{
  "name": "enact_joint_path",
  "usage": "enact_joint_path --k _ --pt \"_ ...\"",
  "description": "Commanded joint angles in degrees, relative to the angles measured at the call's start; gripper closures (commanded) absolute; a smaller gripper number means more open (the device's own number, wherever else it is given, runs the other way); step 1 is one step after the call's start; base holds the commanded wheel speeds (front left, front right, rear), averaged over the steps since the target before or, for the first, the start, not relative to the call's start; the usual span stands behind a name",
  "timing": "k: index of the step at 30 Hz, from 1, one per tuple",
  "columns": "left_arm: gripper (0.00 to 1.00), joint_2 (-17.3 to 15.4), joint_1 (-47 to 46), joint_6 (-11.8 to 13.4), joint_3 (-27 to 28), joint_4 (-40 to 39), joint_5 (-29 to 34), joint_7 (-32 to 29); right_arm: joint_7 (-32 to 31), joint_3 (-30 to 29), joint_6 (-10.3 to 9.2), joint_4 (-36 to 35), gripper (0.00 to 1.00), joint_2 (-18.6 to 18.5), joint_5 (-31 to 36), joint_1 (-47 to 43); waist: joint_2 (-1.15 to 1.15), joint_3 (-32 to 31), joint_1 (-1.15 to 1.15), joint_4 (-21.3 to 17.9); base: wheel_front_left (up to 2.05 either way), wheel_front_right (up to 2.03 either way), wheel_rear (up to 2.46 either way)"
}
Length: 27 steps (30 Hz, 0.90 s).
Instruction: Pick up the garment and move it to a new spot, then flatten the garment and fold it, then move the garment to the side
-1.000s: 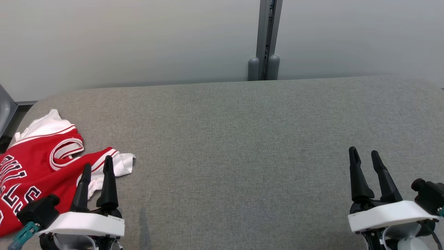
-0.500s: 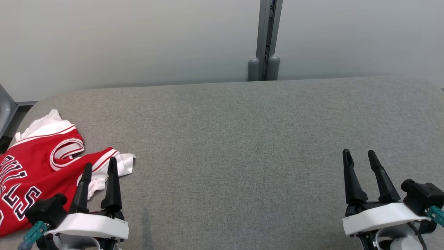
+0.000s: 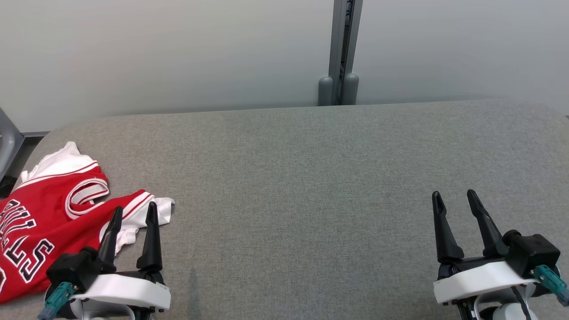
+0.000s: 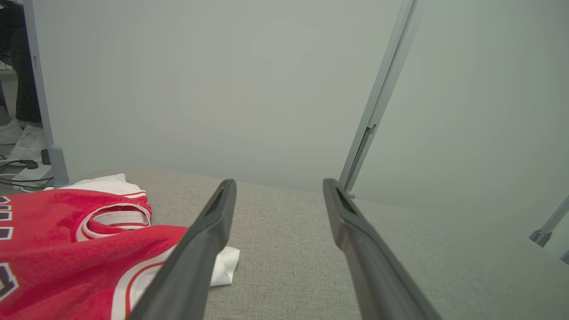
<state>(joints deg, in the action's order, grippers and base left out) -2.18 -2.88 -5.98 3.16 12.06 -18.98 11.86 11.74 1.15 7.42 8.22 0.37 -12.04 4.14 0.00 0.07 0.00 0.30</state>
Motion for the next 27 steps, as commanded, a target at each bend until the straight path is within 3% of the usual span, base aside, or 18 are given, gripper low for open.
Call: enact_joint_path --k 1,17,27 --pt "0.0 -0.4 -0.5 0.2 -0.1 -0.1 1.5 0.5 0.7 0.2 0.09 -0.2 0.0 -0.5 1.4 0.6 0.0 0.0 0.0 0.0 0.0 0.0 0.0" --pt "0.0 -0.7 -0.5 0.5 -0.6 -0.1 8.1 2.6 2.7 0.2 0.11 -1.2 0.0 -0.5 7.1 0.5 0.0 -0.1 0.0 0.0 0.0 0.0 0.0" --pt "0.0 -0.9 -0.4 0.5 -0.5 0.0 9.0 3.4 3.6 0.2 0.11 -1.1 0.0 -0.5 8.1 0.5 0.0 -0.1 0.0 0.0 0.0 0.0 0.0"
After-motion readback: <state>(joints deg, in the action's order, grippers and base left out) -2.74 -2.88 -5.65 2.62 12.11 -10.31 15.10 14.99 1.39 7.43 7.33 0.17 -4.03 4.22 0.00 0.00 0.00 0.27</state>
